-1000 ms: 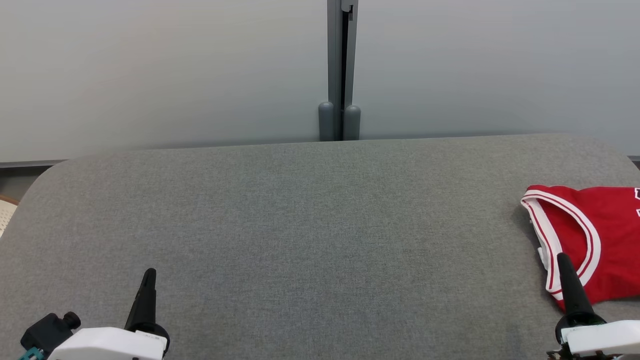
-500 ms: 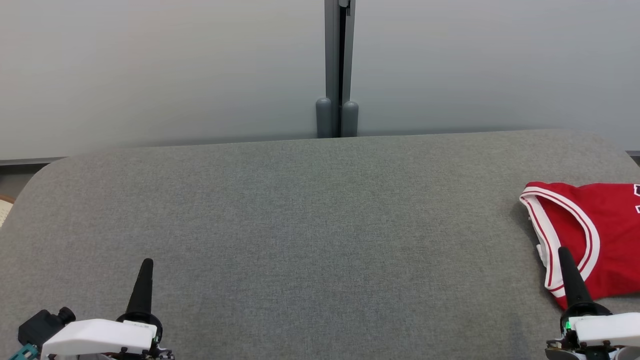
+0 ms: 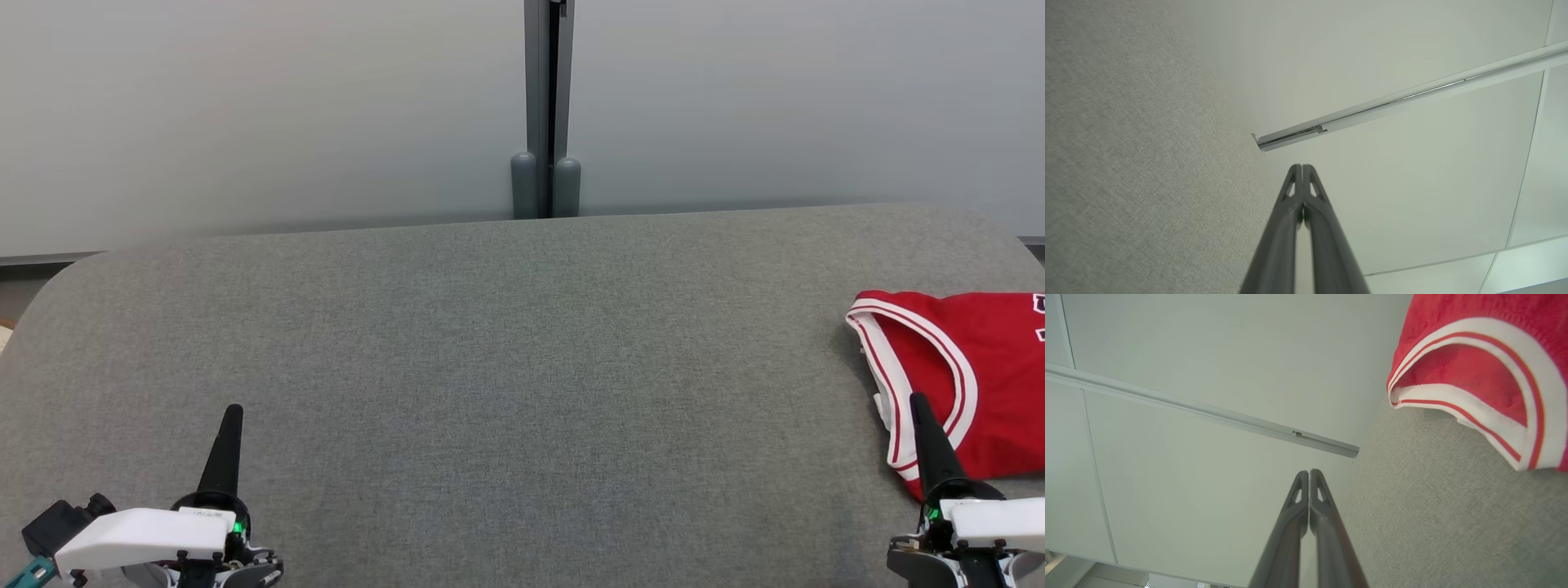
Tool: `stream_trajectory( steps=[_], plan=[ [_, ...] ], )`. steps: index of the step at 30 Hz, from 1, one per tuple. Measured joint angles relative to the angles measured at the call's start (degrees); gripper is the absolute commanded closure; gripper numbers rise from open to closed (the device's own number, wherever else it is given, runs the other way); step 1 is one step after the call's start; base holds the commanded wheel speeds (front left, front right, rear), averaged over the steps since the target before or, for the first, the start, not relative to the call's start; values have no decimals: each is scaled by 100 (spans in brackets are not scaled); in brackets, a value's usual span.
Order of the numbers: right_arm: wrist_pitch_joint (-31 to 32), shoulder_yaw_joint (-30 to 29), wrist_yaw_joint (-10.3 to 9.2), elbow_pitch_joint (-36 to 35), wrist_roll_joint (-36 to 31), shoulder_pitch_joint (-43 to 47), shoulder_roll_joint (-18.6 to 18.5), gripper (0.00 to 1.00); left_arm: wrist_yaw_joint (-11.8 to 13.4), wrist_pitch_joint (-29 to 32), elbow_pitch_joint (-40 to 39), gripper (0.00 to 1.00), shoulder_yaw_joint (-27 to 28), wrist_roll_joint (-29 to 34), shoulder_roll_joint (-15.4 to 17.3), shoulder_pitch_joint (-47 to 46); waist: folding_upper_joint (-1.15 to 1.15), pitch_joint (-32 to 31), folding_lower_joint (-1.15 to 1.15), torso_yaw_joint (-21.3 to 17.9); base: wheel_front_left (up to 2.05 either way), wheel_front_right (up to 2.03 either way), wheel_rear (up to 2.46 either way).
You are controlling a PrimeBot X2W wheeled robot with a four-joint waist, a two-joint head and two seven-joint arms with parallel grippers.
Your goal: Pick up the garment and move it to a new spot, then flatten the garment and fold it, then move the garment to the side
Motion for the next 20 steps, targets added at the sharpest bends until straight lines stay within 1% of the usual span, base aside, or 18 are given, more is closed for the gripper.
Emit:
stream_trajectory(
  steps=[20],
  plan=[
    [79,-43,0,213,804,-247,44,100,-176,176,151,100,212,-705,-98,-229,0,81,0,-47,0,0,0]
  ],
)
